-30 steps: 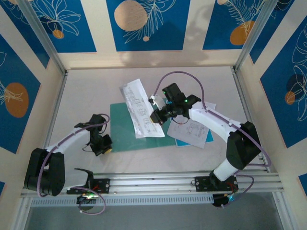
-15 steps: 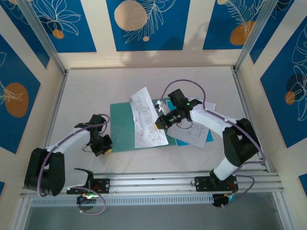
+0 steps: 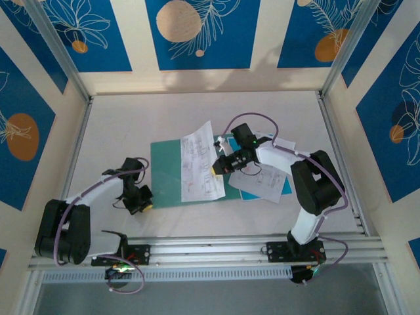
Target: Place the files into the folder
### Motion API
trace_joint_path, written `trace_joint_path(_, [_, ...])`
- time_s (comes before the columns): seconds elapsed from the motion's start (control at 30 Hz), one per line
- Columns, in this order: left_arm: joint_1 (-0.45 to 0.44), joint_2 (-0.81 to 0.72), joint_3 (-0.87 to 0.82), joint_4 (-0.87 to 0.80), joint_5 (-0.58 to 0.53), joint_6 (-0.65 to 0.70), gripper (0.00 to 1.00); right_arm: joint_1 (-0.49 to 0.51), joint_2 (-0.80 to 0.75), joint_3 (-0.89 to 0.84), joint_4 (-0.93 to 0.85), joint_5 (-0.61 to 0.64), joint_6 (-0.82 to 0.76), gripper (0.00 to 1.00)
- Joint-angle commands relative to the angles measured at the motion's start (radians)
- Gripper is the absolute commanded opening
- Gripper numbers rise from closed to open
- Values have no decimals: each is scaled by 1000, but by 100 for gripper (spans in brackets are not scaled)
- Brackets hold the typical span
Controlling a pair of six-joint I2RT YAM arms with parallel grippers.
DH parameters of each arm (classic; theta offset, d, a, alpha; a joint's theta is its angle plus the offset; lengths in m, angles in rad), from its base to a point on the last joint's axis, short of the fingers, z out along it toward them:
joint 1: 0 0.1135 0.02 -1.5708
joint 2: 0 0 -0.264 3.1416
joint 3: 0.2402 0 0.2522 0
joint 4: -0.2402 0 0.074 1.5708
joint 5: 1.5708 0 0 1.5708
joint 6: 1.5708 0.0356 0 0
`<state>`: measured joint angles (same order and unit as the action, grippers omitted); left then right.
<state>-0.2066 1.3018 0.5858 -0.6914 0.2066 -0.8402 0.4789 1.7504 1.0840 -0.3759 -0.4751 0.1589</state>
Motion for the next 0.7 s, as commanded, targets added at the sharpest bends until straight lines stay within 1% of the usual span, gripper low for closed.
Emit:
trace_joint_path(0.0, [8, 28, -38, 83, 25, -12, 0, -30, 5, 9, -1, -31, 18, 0])
trace_joint_path(0.13, [8, 39, -32, 87, 31, -12, 0, -38, 17, 39, -44, -36, -23, 0])
trace_joint_path(0.27, [8, 55, -15, 81, 30, 0, 0, -7, 56, 70, -72, -60, -47, 0])
trace_joint_path(0.37, [9, 68, -4, 76, 31, 8, 0, 35, 85, 91, -92, -44, -63, 0])
trace_joint_path(0.67, [8, 81, -2, 84, 39, 11, 0, 45, 116, 97, -21, -75, 1, 0])
